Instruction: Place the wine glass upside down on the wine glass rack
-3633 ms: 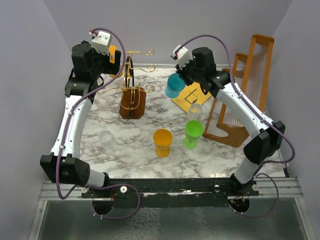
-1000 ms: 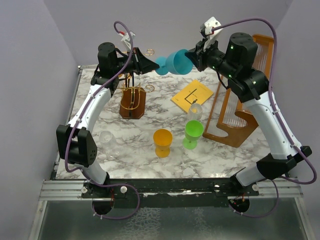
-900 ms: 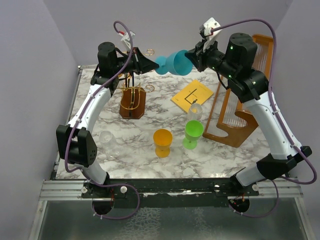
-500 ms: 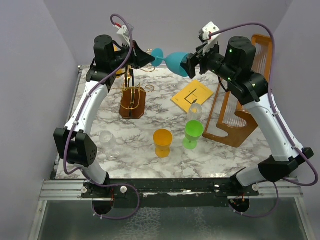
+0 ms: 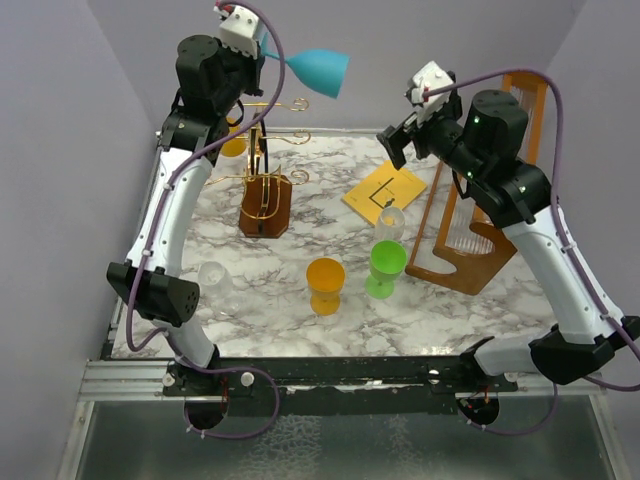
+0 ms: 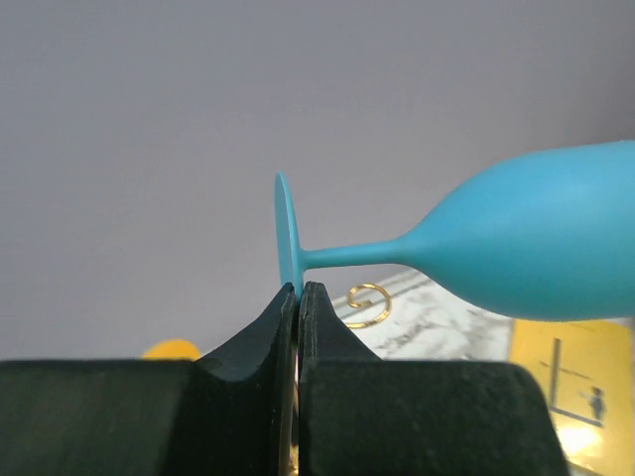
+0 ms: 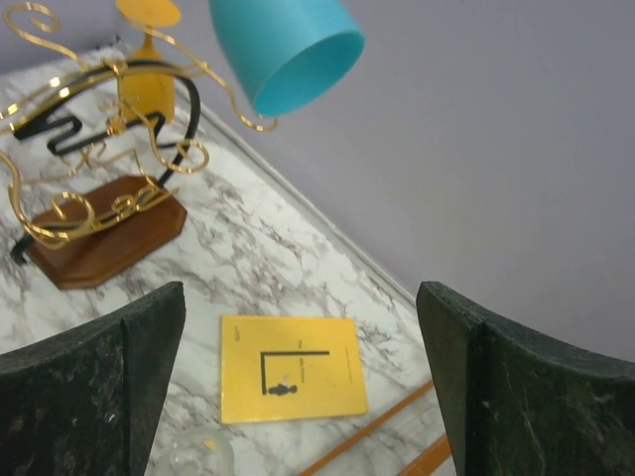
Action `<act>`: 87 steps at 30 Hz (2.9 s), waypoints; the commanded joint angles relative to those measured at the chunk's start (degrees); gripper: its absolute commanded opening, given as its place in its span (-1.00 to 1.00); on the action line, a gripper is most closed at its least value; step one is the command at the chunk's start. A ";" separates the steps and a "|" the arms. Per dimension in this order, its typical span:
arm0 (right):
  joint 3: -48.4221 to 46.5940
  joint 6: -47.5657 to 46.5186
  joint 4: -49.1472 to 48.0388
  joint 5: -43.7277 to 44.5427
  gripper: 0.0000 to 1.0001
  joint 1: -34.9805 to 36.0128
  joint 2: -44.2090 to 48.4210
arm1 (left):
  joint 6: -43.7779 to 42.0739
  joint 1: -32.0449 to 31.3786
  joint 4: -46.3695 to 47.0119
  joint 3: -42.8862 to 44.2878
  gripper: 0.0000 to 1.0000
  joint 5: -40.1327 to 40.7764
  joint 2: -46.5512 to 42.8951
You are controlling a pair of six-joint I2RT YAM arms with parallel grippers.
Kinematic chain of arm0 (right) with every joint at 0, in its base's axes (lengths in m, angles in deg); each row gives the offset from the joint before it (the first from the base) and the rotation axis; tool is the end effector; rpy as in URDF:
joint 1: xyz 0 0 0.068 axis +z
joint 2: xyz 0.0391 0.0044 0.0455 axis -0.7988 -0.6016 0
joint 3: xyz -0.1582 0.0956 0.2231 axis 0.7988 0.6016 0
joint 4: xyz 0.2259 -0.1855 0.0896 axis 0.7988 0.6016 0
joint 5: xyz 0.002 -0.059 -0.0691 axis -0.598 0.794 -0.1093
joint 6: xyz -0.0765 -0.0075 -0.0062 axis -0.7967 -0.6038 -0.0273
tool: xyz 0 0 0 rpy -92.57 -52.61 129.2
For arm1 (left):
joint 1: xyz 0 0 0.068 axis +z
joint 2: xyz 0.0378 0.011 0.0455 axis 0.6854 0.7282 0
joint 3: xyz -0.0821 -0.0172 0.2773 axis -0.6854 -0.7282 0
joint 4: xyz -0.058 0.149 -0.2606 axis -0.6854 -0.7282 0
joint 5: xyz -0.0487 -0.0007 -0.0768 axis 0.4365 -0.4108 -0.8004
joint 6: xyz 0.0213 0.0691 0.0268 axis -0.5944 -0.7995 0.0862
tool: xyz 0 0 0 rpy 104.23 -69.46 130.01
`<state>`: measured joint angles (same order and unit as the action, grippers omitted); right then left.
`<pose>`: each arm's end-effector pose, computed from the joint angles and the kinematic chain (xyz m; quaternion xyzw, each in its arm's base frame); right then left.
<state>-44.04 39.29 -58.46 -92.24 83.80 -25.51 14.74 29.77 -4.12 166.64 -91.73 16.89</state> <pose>0.2904 0.1781 0.5476 -0.3381 0.6665 0.0893 0.6584 0.4341 -0.1159 0.5511 0.1543 0.6746 -0.1330 0.7096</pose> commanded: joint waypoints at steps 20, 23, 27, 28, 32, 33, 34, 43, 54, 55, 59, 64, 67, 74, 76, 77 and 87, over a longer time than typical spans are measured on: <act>17.85 -17.56 8.04 -23.54 0.99 0.10 7.28 | -42.83 -9.18 10.95 17.12 -1.00 16.76 23.07; 18.21 -17.56 7.89 -23.64 0.99 0.13 7.25 | -45.45 -9.59 11.08 18.93 -1.00 16.77 26.07; 18.26 -17.64 7.87 -23.54 0.99 0.08 7.05 | -49.54 -9.71 11.06 19.12 -1.00 16.93 28.43; 18.17 -17.65 7.86 -23.59 0.99 0.12 6.98 | -50.51 -9.71 10.79 19.13 -1.00 17.28 28.96; 17.95 -17.65 7.96 -23.82 0.99 0.13 6.55 | -53.29 -9.47 9.57 18.89 -1.00 18.91 30.17; 17.84 -17.65 8.04 -23.86 0.99 0.15 6.46 | -53.45 -9.33 9.23 18.87 -1.00 19.03 30.28; 17.74 -17.65 8.12 -23.97 0.99 0.15 6.35 | -53.41 -9.20 8.90 18.86 -1.00 19.13 30.28; 17.72 -17.82 8.17 -24.40 0.99 0.15 6.19 | -55.20 -7.75 6.53 16.42 -1.00 20.20 29.45; 17.72 -17.82 8.22 -24.85 0.99 0.15 5.58 | -57.01 -7.41 3.70 13.55 -1.00 20.66 26.84; 17.76 -17.82 8.14 -24.70 0.99 0.15 5.66 | -56.91 -7.43 3.00 13.46 -1.00 20.25 26.59; 18.24 -18.00 7.95 -24.08 0.99 0.15 5.89 | -57.04 -7.49 1.23 11.64 -1.00 19.46 24.50; 18.12 -17.92 7.87 -24.17 0.99 0.15 5.55 | -57.29 -8.54 0.22 8.19 -1.00 18.12 21.51; 17.99 -17.83 7.86 -24.39 0.99 0.15 5.53 | -57.52 -9.15 -0.35 7.28 -1.00 18.13 20.84; 18.40 -17.82 7.71 -24.09 0.99 0.15 6.01 | -58.89 -10.33 -1.28 6.88 -1.00 16.96 20.87; 18.54 -17.82 7.61 -23.95 0.99 0.14 6.07 | -59.43 -10.64 -1.19 6.76 -1.00 16.42 20.94; 18.60 -17.82 7.60 -23.89 0.99 0.15 6.06 | -59.68 -10.86 -1.16 6.83 -1.00 16.20 21.10; 19.07 -18.00 7.25 -23.30 0.99 0.14 6.41 | -60.71 -11.97 -0.92 6.88 -1.00 14.02 22.66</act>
<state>-25.59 21.57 -50.19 -115.30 83.80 -19.65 -45.31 18.30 -6.35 173.37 -74.92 40.32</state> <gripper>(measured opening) 0.994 0.019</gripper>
